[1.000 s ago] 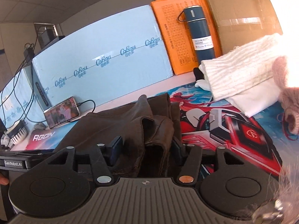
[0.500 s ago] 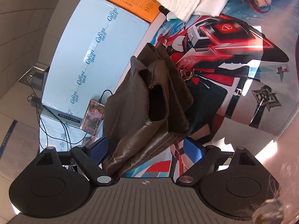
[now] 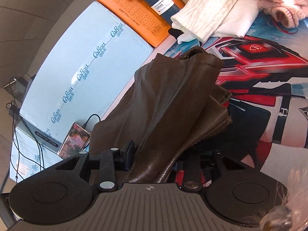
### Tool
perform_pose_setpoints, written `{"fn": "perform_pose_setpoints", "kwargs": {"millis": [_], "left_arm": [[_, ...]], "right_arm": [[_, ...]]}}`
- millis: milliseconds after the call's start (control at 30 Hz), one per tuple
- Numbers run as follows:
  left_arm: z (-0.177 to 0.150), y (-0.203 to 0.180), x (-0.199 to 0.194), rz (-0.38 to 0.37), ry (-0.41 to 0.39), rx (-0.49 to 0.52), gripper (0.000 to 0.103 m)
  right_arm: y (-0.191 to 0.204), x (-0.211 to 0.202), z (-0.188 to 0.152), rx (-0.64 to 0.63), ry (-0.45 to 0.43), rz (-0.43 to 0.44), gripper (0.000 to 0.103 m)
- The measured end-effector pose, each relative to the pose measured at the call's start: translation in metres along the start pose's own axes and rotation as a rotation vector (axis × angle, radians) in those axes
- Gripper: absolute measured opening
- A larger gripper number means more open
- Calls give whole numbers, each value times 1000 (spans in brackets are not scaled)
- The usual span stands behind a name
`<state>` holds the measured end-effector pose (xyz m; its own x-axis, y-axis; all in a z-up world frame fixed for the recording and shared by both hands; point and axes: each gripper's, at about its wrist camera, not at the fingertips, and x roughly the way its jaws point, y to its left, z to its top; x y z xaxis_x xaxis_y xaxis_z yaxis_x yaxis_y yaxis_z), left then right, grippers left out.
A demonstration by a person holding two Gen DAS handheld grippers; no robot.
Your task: Fold clothes
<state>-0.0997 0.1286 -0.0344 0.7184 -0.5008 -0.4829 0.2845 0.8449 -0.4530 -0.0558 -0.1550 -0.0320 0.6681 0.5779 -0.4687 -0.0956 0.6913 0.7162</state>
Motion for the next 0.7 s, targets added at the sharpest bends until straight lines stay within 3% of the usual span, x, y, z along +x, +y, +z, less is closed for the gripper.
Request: {"fn": "perform_pose_setpoints", "kwargs": {"millis": [100,167,300,467,600,700], "left_arm": [[4,10,-3,-31,-19,-57,98],[7,19,-6,-36,-46,-107,98],[10,34,-5,-21,-70,-188,98],[19,36,11,-44,-53,-200,99],[20,23,27,-41,-46,-161,97],[16,10,32,-2,-40,-109,85]], "right_arm": [[-6,-2,-1,-26,-3,22,20],[-15,-5,0,14,18,81,17],[-36,-16,6,98,82,190,15],[-49,-47,12,28,126,252,15],[-52,-60,16,-26,84,209,17],[-56,-52,13,1,84,187,22]]}}
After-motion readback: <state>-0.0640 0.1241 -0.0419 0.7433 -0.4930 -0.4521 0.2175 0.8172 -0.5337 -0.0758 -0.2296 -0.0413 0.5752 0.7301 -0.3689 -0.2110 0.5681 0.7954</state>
